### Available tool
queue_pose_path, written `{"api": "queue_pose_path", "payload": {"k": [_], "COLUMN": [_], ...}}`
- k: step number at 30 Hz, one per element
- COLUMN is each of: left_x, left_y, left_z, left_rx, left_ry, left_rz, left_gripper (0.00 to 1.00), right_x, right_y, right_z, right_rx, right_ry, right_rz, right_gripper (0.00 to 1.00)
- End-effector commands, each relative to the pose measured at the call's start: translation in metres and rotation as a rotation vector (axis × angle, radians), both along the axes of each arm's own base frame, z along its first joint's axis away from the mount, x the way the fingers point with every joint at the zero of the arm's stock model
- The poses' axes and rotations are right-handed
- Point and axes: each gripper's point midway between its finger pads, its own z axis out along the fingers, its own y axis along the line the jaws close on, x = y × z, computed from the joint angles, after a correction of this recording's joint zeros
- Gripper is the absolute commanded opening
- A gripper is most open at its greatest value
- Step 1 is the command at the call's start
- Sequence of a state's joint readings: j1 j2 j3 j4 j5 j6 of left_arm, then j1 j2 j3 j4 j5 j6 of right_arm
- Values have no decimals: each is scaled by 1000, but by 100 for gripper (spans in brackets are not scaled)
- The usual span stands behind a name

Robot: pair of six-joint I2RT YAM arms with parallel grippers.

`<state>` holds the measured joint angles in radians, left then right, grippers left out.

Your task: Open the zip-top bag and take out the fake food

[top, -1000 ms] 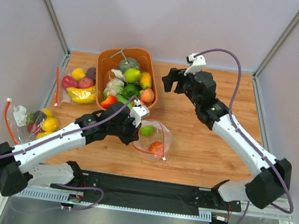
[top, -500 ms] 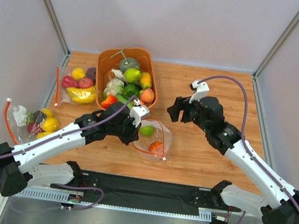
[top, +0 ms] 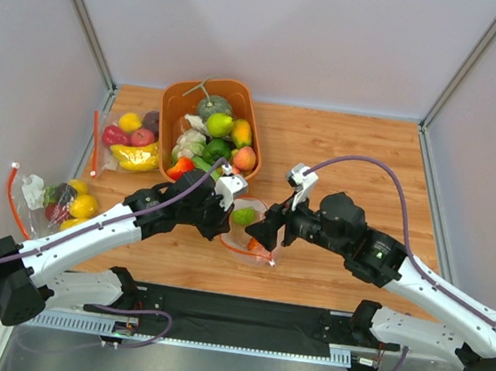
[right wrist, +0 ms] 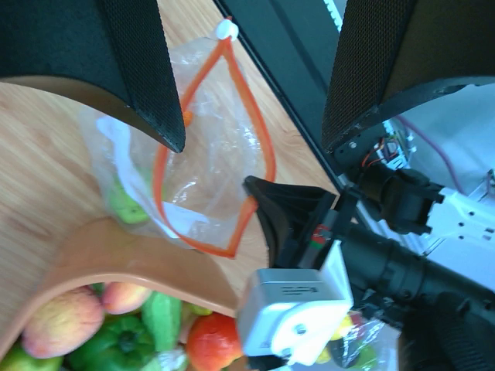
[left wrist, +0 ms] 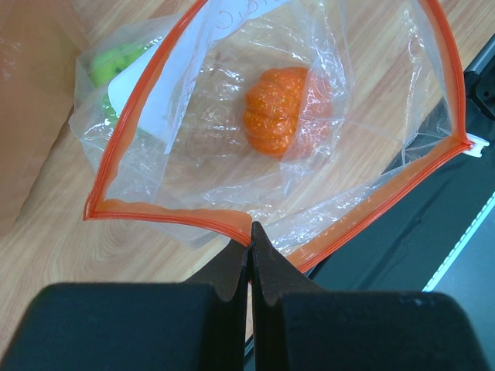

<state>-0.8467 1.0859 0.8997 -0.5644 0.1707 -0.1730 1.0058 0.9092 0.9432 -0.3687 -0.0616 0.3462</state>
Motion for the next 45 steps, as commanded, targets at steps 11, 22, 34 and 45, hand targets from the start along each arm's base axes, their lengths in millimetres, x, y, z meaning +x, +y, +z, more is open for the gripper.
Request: {"api": "queue_pose_path", "payload": {"k": [11, 22, 34, 45], "left_x": [4, 2, 1, 1], "left_y": [-2, -2, -3, -3], "left_z": [16, 18, 20, 20], "left_rx": [-26, -35, -41, -42], "left_ry": [-51, -49, -49, -49], "left_rz": [-11, -15, -20, -21], "left_gripper": [0, 0, 0, 0], "right_x": [-3, 52, 56, 51], "right_y": [52, 14, 14, 11], "right_z": [-60, -115, -170, -203], "right_rx": [-40, -251, -457, -564], "right_ry": [142, 123, 157, 160], "right_rz": [52, -330, -343, -312], "right_gripper": [69, 62, 59, 59]}}
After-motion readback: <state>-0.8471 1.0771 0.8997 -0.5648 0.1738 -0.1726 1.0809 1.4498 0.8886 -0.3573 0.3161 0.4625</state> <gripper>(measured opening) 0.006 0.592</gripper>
